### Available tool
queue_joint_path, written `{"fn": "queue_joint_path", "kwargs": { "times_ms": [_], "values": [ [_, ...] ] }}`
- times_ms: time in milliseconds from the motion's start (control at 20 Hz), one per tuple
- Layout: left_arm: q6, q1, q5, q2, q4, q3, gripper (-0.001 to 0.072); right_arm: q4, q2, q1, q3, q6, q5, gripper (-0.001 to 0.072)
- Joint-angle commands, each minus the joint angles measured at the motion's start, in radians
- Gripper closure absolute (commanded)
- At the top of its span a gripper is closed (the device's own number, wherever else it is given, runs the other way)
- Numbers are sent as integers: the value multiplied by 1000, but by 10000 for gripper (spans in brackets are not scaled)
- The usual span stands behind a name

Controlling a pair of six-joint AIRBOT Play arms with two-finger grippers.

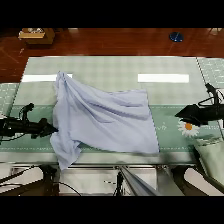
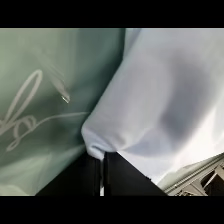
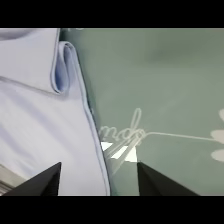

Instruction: Fold the shirts.

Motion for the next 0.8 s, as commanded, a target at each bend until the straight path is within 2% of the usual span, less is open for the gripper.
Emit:
{"fn": "queue_joint_path", "kwargs": {
  "times_ms": [0,300,500,600,650,750],
  "values": [
    [14,-7,16,-7,-84,0,679,-53,120,-23,-107,55,16,187],
    [26,-7,7,-3,-135,0,679,-31,137,-19,-315,69,9,188],
    [70,-7,4,-3,-196,0,679,-29,137,-16,-385,107,-18,190],
    [84,-7,4,-3,-208,0,679,-37,136,30,-390,137,-33,196],
    [85,-7,4,-3,-211,0,679,-35,137,75,-390,157,-56,234],
    [84,-7,3,-3,-216,0,679,-37,136,179,-390,208,-122,238]
  ]
}}
